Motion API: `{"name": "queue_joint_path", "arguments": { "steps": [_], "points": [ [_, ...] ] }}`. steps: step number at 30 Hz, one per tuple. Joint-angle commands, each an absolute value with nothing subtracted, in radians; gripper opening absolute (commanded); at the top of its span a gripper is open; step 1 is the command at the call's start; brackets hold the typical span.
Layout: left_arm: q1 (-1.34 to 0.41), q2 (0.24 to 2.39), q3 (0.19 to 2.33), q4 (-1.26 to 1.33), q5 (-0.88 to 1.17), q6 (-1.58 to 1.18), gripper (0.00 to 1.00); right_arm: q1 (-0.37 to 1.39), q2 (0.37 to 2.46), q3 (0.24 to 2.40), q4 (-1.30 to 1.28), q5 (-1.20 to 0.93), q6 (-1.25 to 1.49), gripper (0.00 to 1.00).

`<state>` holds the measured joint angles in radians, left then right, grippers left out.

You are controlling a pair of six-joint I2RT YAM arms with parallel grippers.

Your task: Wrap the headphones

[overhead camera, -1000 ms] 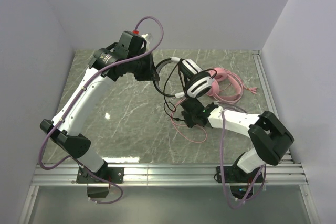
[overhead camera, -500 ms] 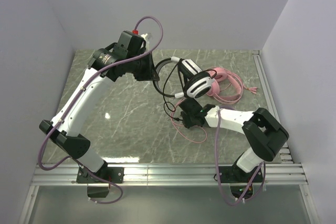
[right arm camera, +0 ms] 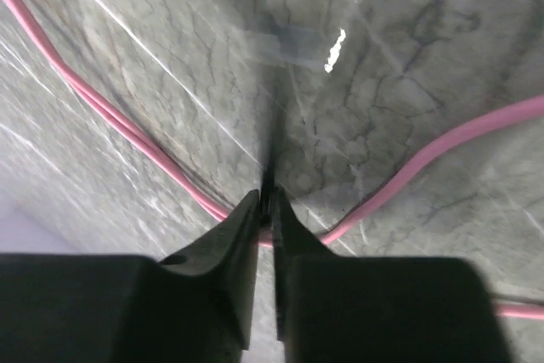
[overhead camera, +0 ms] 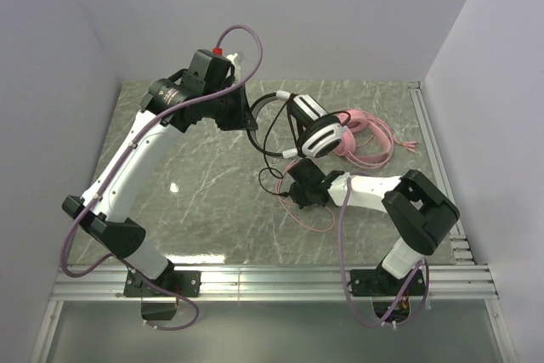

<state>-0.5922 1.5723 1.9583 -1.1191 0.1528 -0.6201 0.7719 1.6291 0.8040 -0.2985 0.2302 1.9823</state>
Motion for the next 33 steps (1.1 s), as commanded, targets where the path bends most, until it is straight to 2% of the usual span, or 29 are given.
{"name": "queue_joint_path", "arguments": {
  "steps": [1,5,9,14,19,26,33],
  "points": [
    [-0.589,1.506,1.988,-1.026,0.206,-0.632,0.0,0.761,1.666,0.752,-0.275,0.183,2.158,0.08],
    [-0.583,1.502,1.994,-1.032,0.199,-0.624,0.0,0.749,1.64,0.723,-0.275,0.204,2.168,0.0],
    [-0.577,1.505,1.997,-1.037,0.201,-0.621,0.0,0.747,1.508,0.64,-0.207,0.316,2.161,0.0],
    [-0.575,1.506,2.003,-1.043,0.183,-0.62,0.0,0.746,1.336,0.638,-0.321,0.428,2.146,0.0],
    [-0.575,1.519,2.019,-1.069,0.074,-0.615,0.0,0.724,1.163,0.663,-0.429,0.492,2.103,0.0],
    [-0.555,1.577,2.097,-1.061,-0.046,-0.617,0.0,0.726,1.036,0.566,-0.428,0.425,2.059,0.0],
    [-0.483,1.696,2.195,-1.017,-0.032,-0.63,0.0,0.729,0.878,0.474,-0.477,0.434,2.031,0.0]
  ]
}}
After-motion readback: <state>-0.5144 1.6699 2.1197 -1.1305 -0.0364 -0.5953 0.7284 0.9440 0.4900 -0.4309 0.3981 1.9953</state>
